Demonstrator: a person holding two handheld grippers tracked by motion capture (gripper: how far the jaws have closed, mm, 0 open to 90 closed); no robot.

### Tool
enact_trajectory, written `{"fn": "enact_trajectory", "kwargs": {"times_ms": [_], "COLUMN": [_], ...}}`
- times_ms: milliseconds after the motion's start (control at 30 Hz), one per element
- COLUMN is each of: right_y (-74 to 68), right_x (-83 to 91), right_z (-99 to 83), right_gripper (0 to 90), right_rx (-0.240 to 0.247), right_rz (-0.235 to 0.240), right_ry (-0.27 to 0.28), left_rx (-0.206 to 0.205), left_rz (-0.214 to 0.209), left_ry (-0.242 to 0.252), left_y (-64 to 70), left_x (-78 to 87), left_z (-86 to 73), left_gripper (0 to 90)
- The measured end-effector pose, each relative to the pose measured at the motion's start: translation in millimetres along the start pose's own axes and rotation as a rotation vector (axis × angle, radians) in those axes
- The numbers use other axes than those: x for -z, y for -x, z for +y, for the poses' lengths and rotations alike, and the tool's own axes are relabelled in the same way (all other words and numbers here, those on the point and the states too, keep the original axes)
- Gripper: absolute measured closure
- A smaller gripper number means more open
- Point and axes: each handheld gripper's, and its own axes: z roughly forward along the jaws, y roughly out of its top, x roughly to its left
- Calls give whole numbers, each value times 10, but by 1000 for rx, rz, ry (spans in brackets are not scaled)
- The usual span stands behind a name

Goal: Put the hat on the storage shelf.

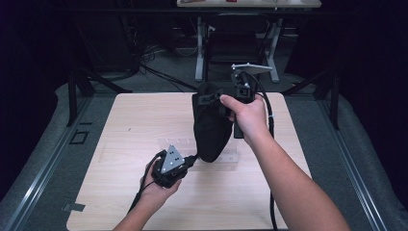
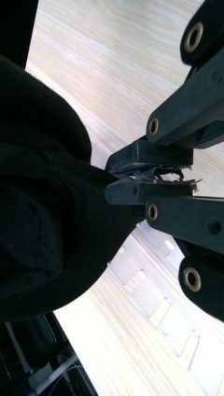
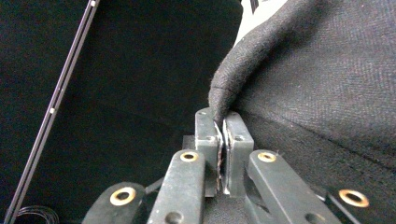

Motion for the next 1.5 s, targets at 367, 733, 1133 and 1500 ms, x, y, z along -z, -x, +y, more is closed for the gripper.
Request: {"fn": "enact_trajectory", "kwargs": {"times_ms": [367,733,1133,1500], "right_y": [-10,-66,-59,-32], "right_x": [-31,-4,0,104], "right_z": [-24,-45,-47,-75], "right_gripper": [827,788,792,786], "right_rx": [5,26,29,70], "right_rz": [23,39,30,-20], "right_ry": [-13,-7,-3,17], "left_rx": [10,6,60,121], "left_rz": [-4,11,27,33], "left_ry": [16,10,-18,-36], "left_y": [-11,-28,-135,-207], "left_x": [4,22,46,25], "left_z": [-43,-55,-213,-436], "left_gripper": [853,857,863,862]}}
